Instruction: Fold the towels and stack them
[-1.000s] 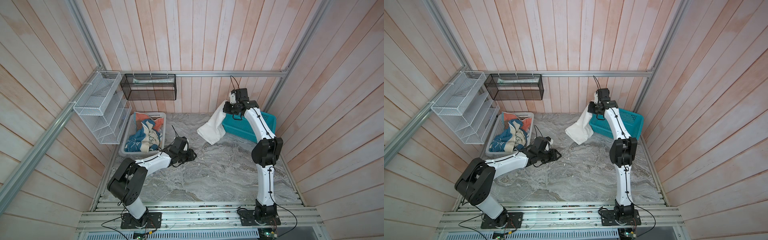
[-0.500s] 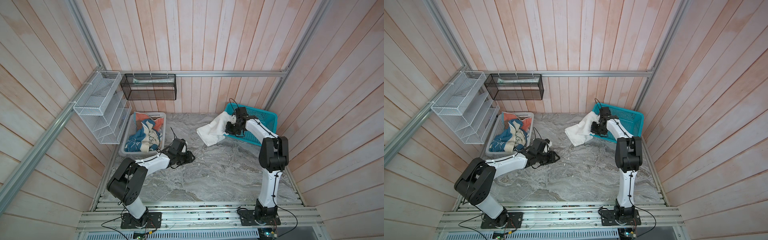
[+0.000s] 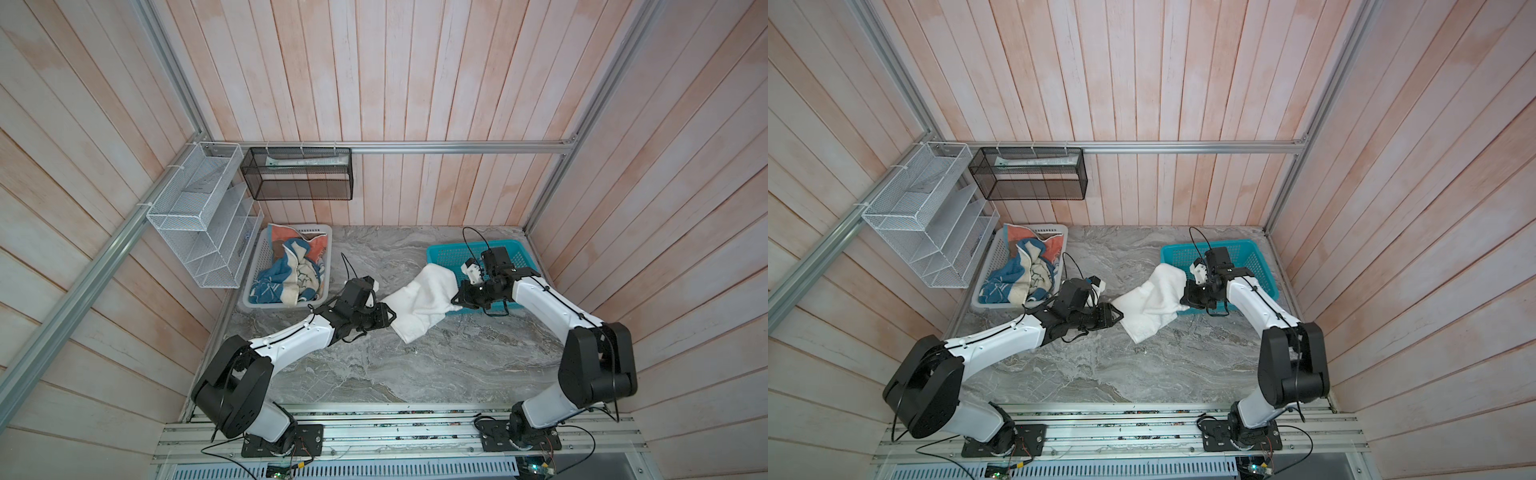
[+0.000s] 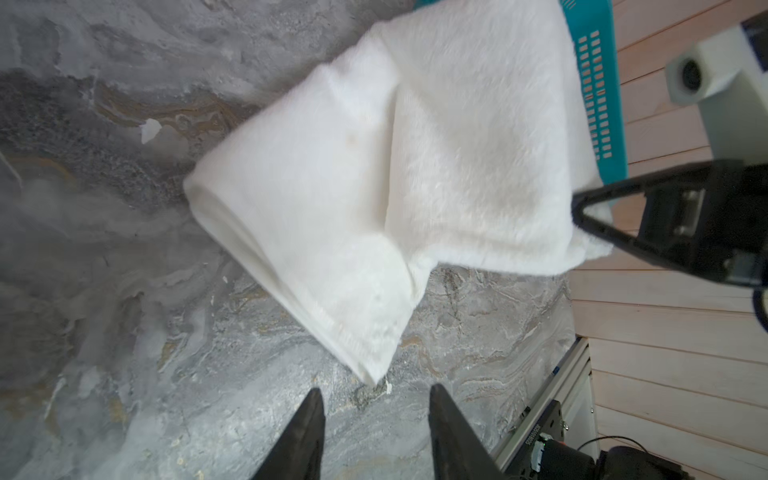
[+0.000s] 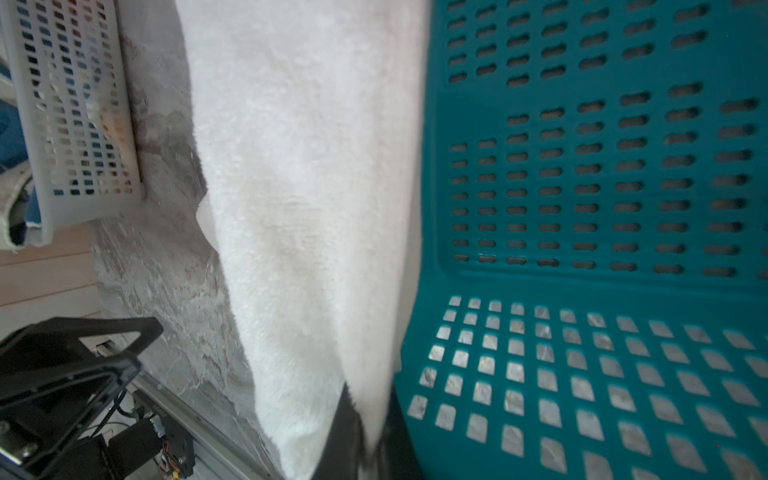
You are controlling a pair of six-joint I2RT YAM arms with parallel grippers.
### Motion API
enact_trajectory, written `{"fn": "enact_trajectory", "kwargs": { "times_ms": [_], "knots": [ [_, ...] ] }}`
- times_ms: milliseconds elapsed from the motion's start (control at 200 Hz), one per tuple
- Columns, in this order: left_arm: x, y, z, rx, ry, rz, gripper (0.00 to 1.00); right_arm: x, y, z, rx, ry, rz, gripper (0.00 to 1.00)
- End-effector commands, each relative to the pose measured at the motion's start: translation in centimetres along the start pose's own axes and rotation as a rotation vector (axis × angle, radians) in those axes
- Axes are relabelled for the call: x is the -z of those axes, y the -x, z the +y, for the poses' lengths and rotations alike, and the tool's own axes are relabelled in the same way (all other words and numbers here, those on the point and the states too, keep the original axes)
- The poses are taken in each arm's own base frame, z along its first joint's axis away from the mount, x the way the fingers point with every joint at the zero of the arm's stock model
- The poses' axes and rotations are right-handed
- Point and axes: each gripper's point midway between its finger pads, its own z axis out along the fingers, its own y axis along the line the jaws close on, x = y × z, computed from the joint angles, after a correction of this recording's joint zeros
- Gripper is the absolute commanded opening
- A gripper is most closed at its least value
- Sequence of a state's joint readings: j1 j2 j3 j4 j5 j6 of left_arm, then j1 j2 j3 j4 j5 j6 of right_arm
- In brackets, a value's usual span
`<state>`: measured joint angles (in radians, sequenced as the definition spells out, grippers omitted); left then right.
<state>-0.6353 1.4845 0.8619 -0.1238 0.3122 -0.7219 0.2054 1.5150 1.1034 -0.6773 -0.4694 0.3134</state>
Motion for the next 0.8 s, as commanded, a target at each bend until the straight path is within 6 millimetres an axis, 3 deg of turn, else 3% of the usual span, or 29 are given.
{"fn": "enact_trajectory", "kwargs": {
  "times_ms": [0,180,510,600,795],
  "knots": [
    [0.7,-0.3,0.4,0.017,0.027,-0.019,0.43,3.0,-0.5,1.8,0.027,0.022,-0.04,0.0],
    [1.8,0.7,-0.7,0.0,0.029,-0.056,0.43,8.1,3.8,5.6,0.101,0.05,-0.179,0.0],
    [4.0,2.1,-1.7,-0.016,0.045,-0.12,0.43,13.2,9.5,11.1,0.213,0.077,-0.296,0.0],
    [4.0,2.2,-1.8,-0.018,0.044,-0.121,0.43,13.4,10.2,11.4,0.222,0.073,-0.304,0.0],
    [3.4,2.4,-2.0,-0.025,0.046,-0.108,0.43,11.2,11.0,10.0,0.212,0.047,-0.289,0.0]
  ]
}}
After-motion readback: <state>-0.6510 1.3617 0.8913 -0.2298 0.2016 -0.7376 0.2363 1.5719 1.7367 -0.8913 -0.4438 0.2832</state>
